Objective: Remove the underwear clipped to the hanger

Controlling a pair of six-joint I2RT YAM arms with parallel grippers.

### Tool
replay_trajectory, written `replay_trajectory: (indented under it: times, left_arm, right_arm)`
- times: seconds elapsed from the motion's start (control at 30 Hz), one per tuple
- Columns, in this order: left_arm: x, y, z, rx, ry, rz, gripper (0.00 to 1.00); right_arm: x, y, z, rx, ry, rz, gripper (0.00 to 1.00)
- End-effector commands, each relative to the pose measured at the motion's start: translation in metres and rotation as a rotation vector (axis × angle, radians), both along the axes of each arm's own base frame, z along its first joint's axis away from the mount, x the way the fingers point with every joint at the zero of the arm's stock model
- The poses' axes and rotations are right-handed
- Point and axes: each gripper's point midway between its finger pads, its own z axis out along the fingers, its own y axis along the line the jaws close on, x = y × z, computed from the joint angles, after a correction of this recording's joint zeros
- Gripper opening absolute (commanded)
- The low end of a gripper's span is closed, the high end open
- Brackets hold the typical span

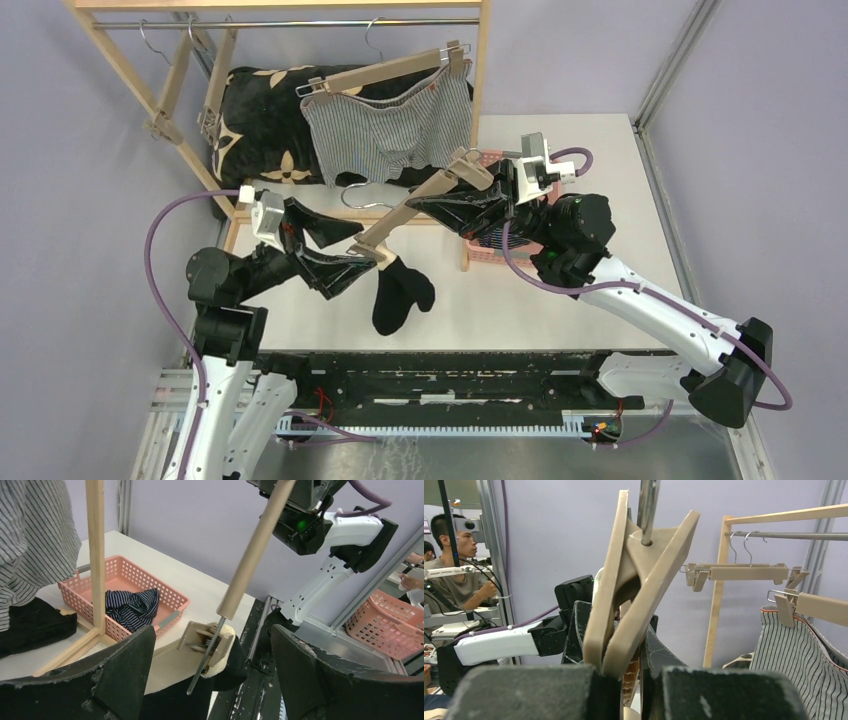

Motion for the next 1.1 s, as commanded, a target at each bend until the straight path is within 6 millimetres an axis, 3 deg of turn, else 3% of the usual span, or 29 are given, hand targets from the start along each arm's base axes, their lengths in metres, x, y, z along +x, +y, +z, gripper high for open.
replay_trajectory:
  times: [0.0,0.23,0.3,0.43,0.5,0.57,0.67,0.7,0.77,0.83,0.9,1.07]
  left_arm:
    - [-0.014,-0.005,0.007,-0.036,-0.043,-0.084,0.83]
    - [-0.015,-0.007,0.011,-0.066,-0.070,-0.110,0.10]
    - [-0.013,-0.007,0.013,-0.075,-0.070,-0.106,0.03]
    - [-0.013,-0.007,0.018,-0.095,-0.080,-0.110,0.03]
    - [-0.013,-0.007,0.020,-0.102,-0.078,-0.108,0.09]
    - [-0.012,-0.007,0.024,-0.106,-0.086,-0.102,0.03]
    - [-0.016,-0.007,0.030,-0.101,-0.112,-0.119,0.03]
    - [-0.017,-0.007,0.033,-0.097,-0.112,-0.120,0.07]
    - [-0.016,-0.007,0.036,-0.087,-0.107,-0.108,0.43]
    - [-0.017,-0.005,0.040,-0.077,-0.128,-0.092,0.65]
    - [-0.020,-0.004,0.045,-0.074,-0.152,-0.085,0.69]
    - [-0.015,-0.005,0.055,-0.075,-0.150,-0.087,0.68]
  right_arm:
    - [-0.002,-0.012,0.021,0.077,-0.032,-0.035,0.01]
    - [0.002,-0.008,0.017,0.076,-0.011,-0.035,0.01]
    - [0.003,-0.007,0.015,0.070,-0.007,-0.035,0.01]
    - [0.003,-0.007,0.013,0.064,-0.006,-0.036,0.01]
    - [0.003,-0.007,0.013,0.063,-0.005,-0.038,0.01]
    - [0.003,-0.007,0.012,0.061,-0.004,-0.038,0.01]
    - [0.003,-0.007,0.011,0.055,-0.003,-0.036,0.01]
    - [0.003,-0.006,0.010,0.053,-0.003,-0.033,0.01]
    - [0.002,-0.006,0.010,0.052,-0.001,-0.028,0.01]
    - [0.001,-0.007,0.011,0.053,-0.002,-0.026,0.01]
    - [-0.001,-0.008,0.012,0.053,-0.006,-0.021,0.01]
    - [-0.004,-0.007,0.013,0.055,-0.007,-0.003,0.01]
